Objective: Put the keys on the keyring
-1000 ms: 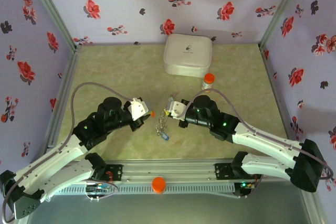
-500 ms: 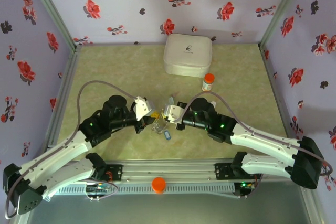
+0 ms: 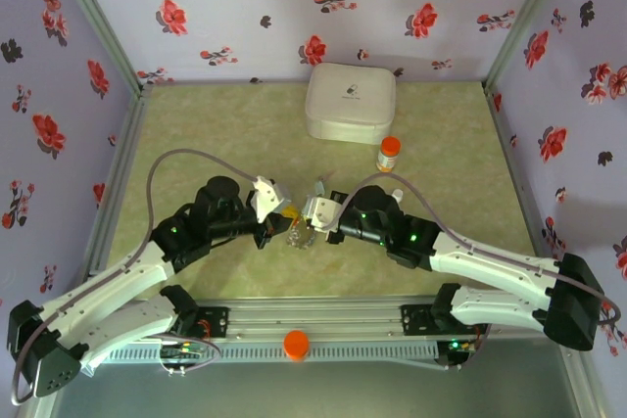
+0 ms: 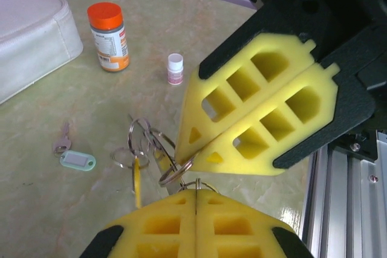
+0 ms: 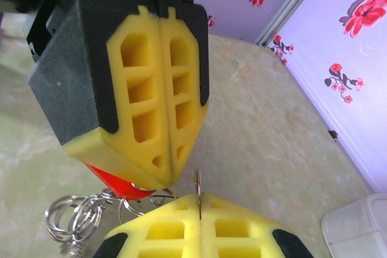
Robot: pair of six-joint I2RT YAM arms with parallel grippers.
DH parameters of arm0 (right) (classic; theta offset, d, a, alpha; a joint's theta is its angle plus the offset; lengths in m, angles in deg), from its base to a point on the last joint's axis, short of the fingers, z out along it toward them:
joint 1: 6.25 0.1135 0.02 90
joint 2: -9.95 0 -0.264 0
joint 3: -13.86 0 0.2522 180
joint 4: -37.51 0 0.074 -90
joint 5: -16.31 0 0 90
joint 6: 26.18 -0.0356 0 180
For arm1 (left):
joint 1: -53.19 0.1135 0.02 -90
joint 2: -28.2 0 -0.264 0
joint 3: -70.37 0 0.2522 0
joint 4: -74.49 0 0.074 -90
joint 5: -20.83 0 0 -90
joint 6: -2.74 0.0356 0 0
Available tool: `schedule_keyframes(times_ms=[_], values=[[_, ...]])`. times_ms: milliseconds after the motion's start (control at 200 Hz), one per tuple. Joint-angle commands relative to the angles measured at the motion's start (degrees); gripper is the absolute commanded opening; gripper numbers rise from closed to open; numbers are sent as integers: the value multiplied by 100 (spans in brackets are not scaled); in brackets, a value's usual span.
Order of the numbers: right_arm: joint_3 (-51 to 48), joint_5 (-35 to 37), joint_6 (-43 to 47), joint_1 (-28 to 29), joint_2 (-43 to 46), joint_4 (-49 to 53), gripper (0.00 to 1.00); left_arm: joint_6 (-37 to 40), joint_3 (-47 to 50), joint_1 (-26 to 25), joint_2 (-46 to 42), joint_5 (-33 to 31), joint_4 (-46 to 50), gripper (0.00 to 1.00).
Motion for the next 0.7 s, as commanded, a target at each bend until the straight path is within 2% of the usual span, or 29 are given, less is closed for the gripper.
schedule_keyframes(times_ms=[0, 255, 695], values=[[116, 214, 150, 77, 10, 7, 0, 19, 11, -46, -131, 74, -223, 0], [219, 201, 180, 107, 9, 239, 0, 170, 2, -46, -175, -38, -215, 0], [274, 302, 63, 186, -26, 57, 0, 144, 18, -63, -157, -36, -228, 0]])
